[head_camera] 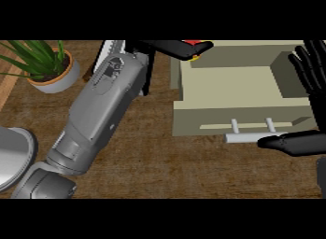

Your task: Pick up the cup, place it into the drawer and close the drawer

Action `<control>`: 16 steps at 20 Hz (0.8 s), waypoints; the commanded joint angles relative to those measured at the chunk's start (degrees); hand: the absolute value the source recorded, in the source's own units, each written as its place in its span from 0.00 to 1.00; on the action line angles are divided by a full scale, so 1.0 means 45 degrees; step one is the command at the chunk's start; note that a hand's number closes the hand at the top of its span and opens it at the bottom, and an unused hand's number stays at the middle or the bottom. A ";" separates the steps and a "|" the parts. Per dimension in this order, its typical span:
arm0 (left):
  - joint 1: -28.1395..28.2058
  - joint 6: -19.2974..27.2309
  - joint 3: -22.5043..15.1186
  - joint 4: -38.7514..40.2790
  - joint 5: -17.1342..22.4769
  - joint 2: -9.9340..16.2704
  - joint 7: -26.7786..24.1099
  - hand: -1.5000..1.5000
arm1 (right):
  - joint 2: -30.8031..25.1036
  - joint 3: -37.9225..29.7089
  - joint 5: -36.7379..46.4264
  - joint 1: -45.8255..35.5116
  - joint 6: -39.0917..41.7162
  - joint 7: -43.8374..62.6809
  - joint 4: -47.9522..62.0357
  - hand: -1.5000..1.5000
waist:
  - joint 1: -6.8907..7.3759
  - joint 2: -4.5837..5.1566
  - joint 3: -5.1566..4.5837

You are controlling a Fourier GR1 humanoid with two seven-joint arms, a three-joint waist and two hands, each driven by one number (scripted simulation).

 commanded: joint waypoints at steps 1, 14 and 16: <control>-0.1632 0.1124 -0.0787 0.1737 0.0593 -0.0017 0.1090 1.00 | 0.0166 0.0238 0.0098 -0.0074 0.0047 -0.0300 0.0003 0.00 | -0.0334 0.0083 0.0006; -0.2358 0.0549 -0.3758 0.4835 0.1598 -0.0018 0.2380 1.00 | 0.0175 0.0443 -0.0426 -0.0965 0.0566 -0.0452 0.0582 0.00 | -0.1792 0.0408 0.0037; -0.1742 0.0442 -0.4063 0.4986 0.1600 -0.0018 0.1707 1.00 | -0.0039 0.0595 -0.0289 -0.1290 0.0650 -0.0186 0.0401 0.00 | -0.1919 0.0477 0.0019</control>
